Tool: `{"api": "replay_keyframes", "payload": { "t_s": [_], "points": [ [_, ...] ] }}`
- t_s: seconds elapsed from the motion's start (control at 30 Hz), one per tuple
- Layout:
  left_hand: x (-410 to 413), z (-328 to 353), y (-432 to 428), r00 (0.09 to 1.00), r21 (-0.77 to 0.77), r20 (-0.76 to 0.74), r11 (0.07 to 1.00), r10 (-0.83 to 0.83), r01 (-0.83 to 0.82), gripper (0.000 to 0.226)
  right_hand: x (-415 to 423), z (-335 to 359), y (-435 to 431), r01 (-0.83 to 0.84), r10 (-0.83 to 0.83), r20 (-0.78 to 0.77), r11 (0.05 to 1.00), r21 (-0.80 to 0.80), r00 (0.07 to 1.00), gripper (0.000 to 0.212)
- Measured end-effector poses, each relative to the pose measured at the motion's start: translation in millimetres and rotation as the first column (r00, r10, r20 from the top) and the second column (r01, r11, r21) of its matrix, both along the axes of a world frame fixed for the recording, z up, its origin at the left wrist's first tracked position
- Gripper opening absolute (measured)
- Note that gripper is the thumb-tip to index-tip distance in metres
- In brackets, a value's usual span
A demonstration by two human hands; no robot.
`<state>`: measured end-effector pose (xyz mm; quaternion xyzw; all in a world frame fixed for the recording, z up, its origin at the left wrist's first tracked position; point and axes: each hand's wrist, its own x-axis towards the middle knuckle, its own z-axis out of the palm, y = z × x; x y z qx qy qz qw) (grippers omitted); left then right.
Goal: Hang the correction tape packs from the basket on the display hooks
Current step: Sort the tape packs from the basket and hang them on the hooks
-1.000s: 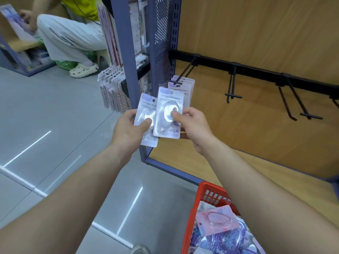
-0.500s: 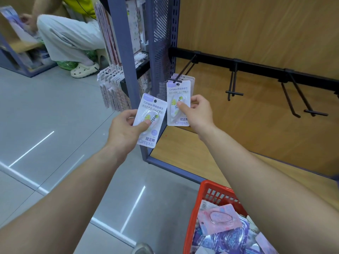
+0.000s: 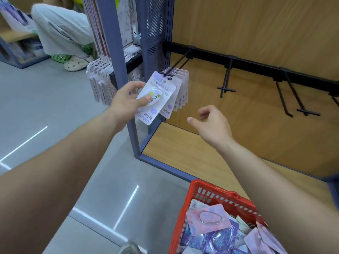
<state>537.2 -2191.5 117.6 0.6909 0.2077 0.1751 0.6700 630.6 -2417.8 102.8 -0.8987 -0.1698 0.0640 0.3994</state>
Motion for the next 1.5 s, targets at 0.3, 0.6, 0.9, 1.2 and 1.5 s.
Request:
{"api": "replay_keyframes", "payload": {
  "t_s": [0.3, 0.6, 0.9, 1.2, 1.5],
  "points": [
    [17, -3, -9, 0.992, 0.165, 0.02, 0.978, 0.123, -0.125, 0.021, -7, -15, -8, -0.044, 0.043, -0.016, 0.998, -0.035, 0.999, 0.034],
    [20, -19, -10, 0.986, 0.354, 0.03, 0.921, 0.165, -0.165, 0.024, -9, -26, -13, -0.062, 0.059, -0.053, 0.996, -0.071, 0.997, 0.031],
    [41, -15, -26, 0.967, 0.546, -0.109, 0.827, 0.23, -0.135, 0.031, -11, -34, -24, -0.104, 0.098, -0.053, 0.986, -0.128, 0.994, 0.032],
    [-28, -16, -91, 0.82, 0.637, -0.571, 0.644, 0.027, 0.423, 0.061, -46, -52, -105, -0.079, 0.049, -0.124, 0.965, -0.248, 0.991, 0.034],
    [-97, -90, -232, 0.548, 0.395, -0.784, 0.447, -0.292, 0.803, 0.051, -96, -107, -275, 0.042, -0.12, -0.304, 0.967, -0.25, 0.945, 0.029]
  ]
}}
